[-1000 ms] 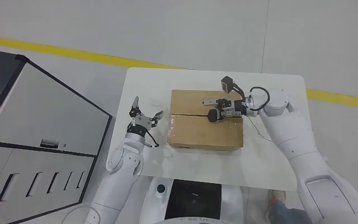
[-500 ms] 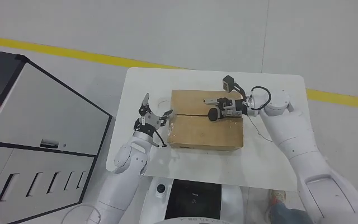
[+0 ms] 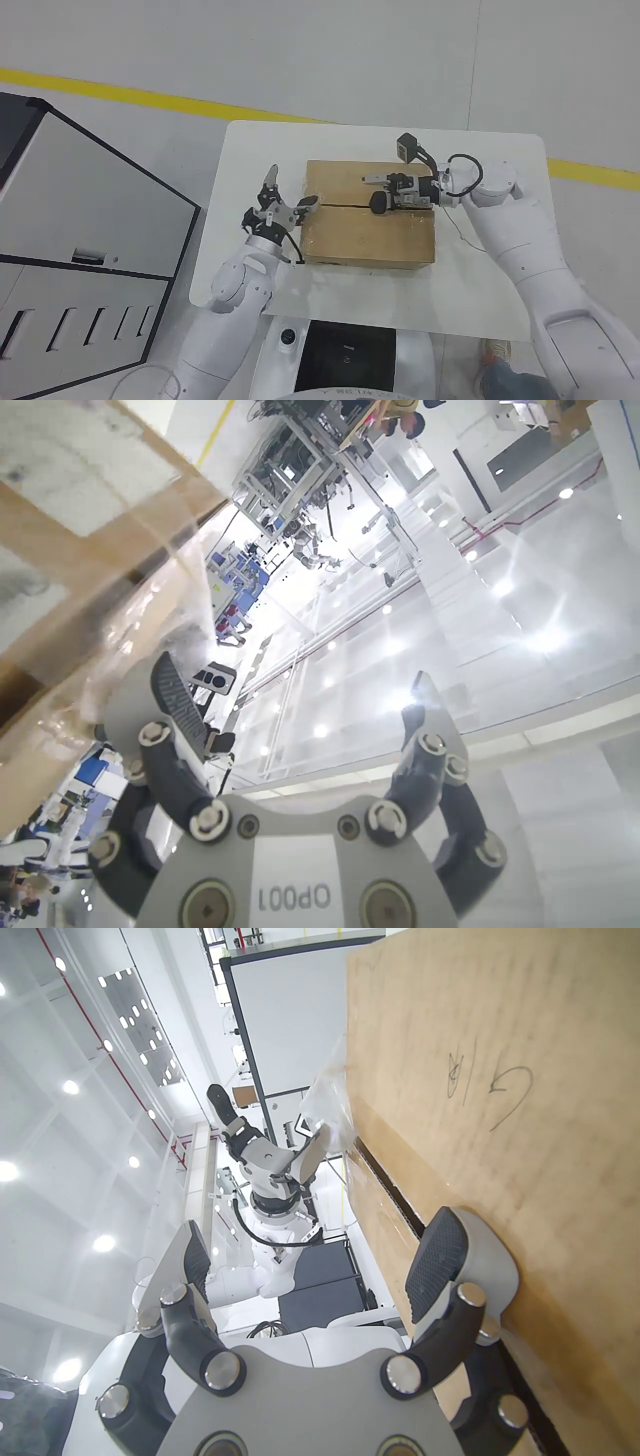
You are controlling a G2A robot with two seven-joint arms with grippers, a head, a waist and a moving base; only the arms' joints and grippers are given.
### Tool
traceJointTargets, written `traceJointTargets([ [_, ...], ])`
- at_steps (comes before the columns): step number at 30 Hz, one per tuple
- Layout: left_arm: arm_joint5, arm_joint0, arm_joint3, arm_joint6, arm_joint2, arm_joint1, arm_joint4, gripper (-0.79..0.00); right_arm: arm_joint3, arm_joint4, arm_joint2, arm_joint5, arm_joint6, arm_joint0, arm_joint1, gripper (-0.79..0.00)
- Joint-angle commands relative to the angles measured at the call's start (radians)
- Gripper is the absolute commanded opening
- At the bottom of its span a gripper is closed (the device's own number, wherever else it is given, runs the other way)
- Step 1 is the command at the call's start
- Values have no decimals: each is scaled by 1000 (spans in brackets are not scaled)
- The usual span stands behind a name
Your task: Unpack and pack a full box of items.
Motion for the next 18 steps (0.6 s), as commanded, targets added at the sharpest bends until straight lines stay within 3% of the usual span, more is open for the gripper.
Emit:
traceJointTargets([
  [1,-7,8,-7,9,-21,3,38,0,4,4,-2,-1,-1,2,-1,0],
  [9,-52,3,35,85,-103,10,136,0,37,17,-6,-17,6,19,-4,0],
  [18,-29,-12,48,50,-42,6,202,0,55,20,-12,-29,14,29,-5,0],
])
